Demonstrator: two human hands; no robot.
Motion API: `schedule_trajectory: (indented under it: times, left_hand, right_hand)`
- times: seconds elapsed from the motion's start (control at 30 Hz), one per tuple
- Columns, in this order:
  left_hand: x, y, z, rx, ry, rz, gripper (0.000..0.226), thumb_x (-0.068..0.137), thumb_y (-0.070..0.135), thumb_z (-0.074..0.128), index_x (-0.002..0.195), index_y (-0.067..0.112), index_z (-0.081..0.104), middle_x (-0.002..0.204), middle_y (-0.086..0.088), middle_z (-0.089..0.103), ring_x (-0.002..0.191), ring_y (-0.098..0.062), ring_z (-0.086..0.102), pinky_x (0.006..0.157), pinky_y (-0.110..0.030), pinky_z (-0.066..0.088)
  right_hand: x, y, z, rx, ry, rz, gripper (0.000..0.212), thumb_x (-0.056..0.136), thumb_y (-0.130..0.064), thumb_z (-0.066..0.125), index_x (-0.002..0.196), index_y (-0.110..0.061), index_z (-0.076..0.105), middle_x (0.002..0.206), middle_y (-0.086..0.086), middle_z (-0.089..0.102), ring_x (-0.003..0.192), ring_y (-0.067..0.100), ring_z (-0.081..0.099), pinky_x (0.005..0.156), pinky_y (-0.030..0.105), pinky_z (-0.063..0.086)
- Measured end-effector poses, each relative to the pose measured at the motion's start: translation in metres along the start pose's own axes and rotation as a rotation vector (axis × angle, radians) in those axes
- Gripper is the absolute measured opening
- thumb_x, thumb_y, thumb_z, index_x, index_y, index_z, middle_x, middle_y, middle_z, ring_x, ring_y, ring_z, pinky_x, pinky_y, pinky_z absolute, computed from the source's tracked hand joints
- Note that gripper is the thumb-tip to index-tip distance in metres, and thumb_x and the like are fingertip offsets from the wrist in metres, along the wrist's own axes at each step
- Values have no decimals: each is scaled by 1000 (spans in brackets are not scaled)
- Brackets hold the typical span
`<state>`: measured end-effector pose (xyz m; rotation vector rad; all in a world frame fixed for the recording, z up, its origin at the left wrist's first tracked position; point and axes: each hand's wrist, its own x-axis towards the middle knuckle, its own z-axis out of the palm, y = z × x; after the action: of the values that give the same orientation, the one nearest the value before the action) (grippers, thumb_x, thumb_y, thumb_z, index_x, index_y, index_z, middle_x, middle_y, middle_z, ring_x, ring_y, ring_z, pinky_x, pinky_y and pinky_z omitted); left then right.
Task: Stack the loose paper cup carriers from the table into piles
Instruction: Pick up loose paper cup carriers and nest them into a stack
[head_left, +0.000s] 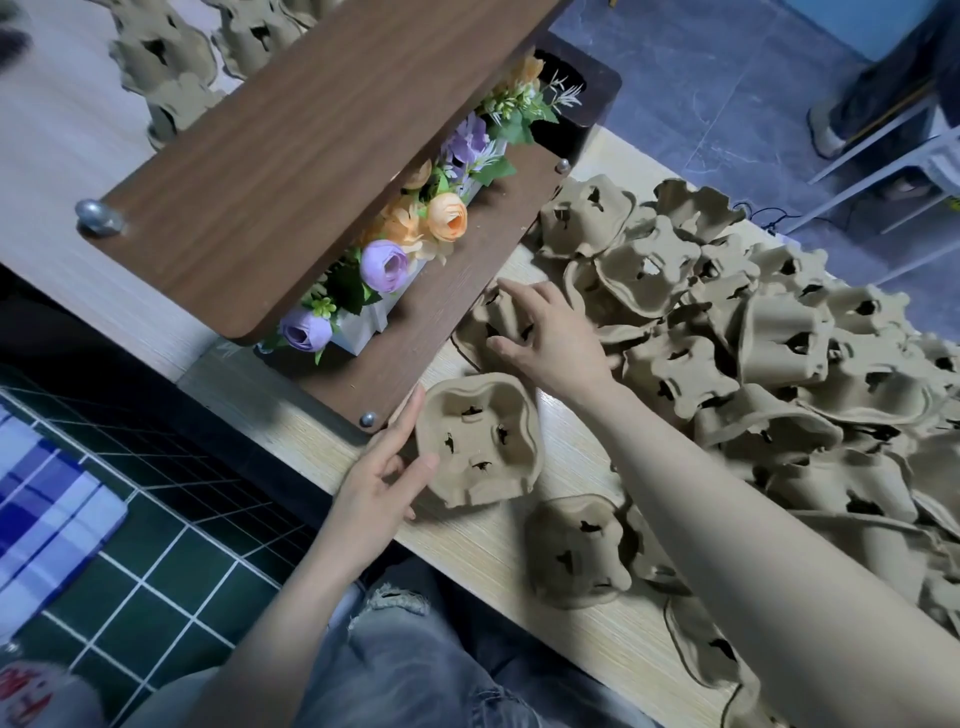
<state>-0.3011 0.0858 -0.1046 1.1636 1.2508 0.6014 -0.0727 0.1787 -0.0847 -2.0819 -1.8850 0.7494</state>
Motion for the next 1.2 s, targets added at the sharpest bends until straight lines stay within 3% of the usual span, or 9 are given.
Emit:
schedule_trajectory:
  times: [0.2, 0.37, 0.53, 0.67, 0.77, 0.83, 0.97, 1.1, 1.2]
  left_hand:
    - [2, -3, -1, -19, 5, 9, 61, 93, 28, 59, 131, 70, 34, 59, 10, 29, 64, -28, 41, 55, -17, 47]
    - [2, 0, -1, -6, 6, 9, 61, 92, 30, 59, 137, 64, 35, 62, 12, 33, 64, -28, 41, 56, -17, 47]
    - [1, 3, 0, 9, 4, 20, 60, 96, 17, 58, 140, 52, 35, 72, 8, 35, 66, -30, 42, 57, -13, 46]
    - [2, 1, -1, -3, -2, 16, 61, 96, 19, 58, 137, 59, 36, 76, 6, 38, 67, -30, 41, 57, -13, 47]
    - [5, -1, -3, -1, -12, 7, 60, 95, 24, 59, 129, 69, 38, 86, -18, 45, 69, -26, 42, 59, -18, 51]
    - [5, -2, -3, 1, -26, 7, 55, 92, 31, 60, 127, 69, 42, 102, -23, 48, 73, -20, 42, 61, -23, 53]
    - [5, 1, 0, -22, -46, 14, 49, 86, 37, 60, 119, 72, 48, 104, 1, 50, 78, -17, 42, 58, -24, 53]
    - [7, 0, -1, 5, -43, -22, 53, 95, 28, 59, 120, 72, 46, 109, -16, 55, 71, -19, 43, 56, -22, 50]
    - [5, 3, 1, -3, -36, -17, 54, 96, 26, 58, 117, 75, 46, 106, 6, 62, 68, -12, 46, 61, -18, 47]
  right_hand:
    - [4, 2, 3, -147, -27, 41, 71, 86, -36, 69, 148, -32, 34, 125, 3, 45, 103, 24, 56, 72, 31, 42]
    - [1, 7, 1, -53, -43, 108, 84, 81, -40, 75, 150, -33, 29, 124, 4, 41, 106, 24, 53, 74, 32, 43]
    - [-5, 12, -5, 0, -29, 156, 109, 69, -50, 83, 154, -30, 18, 135, 4, 53, 119, 27, 55, 90, 40, 49]
    - [-13, 20, -10, 84, -86, 209, 120, 62, -46, 87, 155, -18, 16, 153, 5, 40, 137, 27, 42, 105, 42, 41]
    - [-18, 24, -18, 163, -124, 246, 115, 58, -43, 91, 150, -11, 30, 149, 8, 45, 138, 25, 41, 109, 41, 37]
    - [-22, 26, -22, 204, -149, 253, 107, 57, -37, 92, 146, -10, 39, 140, 7, 55, 129, 22, 50, 106, 38, 41]
    - [-29, 29, -21, 242, -135, 251, 92, 55, -34, 94, 134, -14, 53, 107, -2, 64, 103, 14, 59, 95, 33, 48]
    - [-32, 35, -18, 320, -113, 273, 58, 59, -32, 92, 107, -18, 63, 70, -15, 53, 64, 0, 49, 61, 20, 39]
    - [-37, 39, -15, 321, -93, 276, 60, 61, -35, 91, 113, -22, 65, 63, -13, 51, 60, 3, 49, 62, 26, 43]
